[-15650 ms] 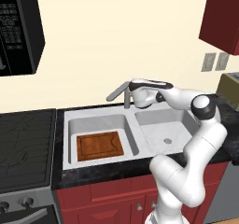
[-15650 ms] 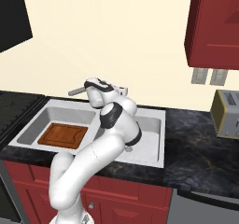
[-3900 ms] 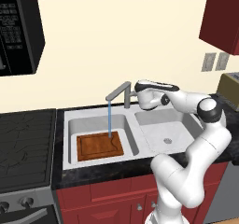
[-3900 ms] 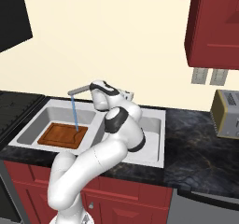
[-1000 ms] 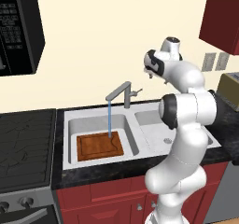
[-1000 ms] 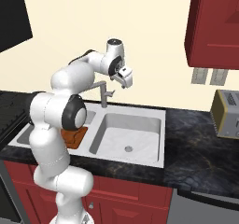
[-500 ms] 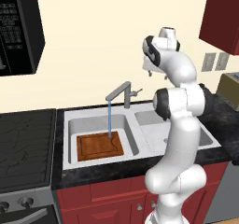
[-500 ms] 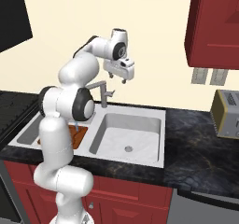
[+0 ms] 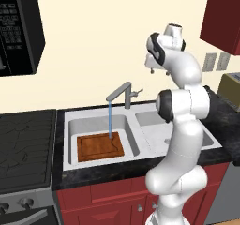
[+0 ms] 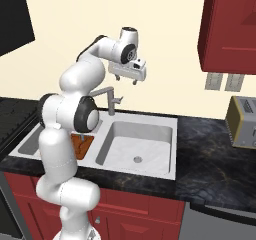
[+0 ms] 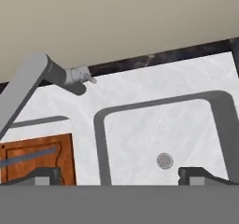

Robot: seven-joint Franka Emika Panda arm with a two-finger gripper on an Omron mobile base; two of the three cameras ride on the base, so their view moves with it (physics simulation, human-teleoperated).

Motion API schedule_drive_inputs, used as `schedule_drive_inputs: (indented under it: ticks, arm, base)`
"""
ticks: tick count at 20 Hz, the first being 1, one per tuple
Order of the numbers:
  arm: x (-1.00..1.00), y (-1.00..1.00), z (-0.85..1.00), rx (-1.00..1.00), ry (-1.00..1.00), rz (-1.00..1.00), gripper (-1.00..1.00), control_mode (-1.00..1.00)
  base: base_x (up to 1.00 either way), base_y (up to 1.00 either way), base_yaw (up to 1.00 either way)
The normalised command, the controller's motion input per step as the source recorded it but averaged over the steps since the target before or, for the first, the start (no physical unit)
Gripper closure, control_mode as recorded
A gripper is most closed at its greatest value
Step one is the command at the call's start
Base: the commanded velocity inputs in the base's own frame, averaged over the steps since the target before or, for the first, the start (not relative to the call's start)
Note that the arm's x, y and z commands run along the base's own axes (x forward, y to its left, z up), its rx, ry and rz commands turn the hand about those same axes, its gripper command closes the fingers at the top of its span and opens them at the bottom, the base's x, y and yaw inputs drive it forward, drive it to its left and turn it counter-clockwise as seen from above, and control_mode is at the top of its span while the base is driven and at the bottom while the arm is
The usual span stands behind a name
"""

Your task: Turn on the sink faucet with hot water and rinse the cutting board for ten seconds, then turn off the faucet. Push the cutting board to reach the water if necessary.

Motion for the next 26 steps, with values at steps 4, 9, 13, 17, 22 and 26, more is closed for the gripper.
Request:
schedule_drive_inputs:
  ticks: [4, 9, 13, 17, 22, 26]
  arm:
    - [-0.08, 0.0, -0.08, 0.0, -0.23, 0.26, -1.0, -1.0]
    - [0.0, 0.0, -0.17, 0.0, -0.22, 0.19, -1.0, -1.0]
    - [0.0, 0.0, -0.01, 0.0, -0.02, 0.08, -1.0, -1.0]
    - [0.0, 0.03, -0.03, 0.0, 0.0, 0.06, -1.0, -1.0]
    - [0.0, 0.09, -0.13, 0.0, -0.01, 0.03, -1.0, -1.0]
    - [0.07, 0.0, -0.13, 0.0, -0.03, 0.01, -1.0, -1.0]
  base:
    - [0.0, 0.0, 0.0]
    - [0.0, 0.0, 0.0]
    - [0.0, 0.0, 0.0]
    - [0.0, 0.0, 0.0]
    - [0.0, 0.0, 0.0]
    - [0.0, 0.0, 0.0]
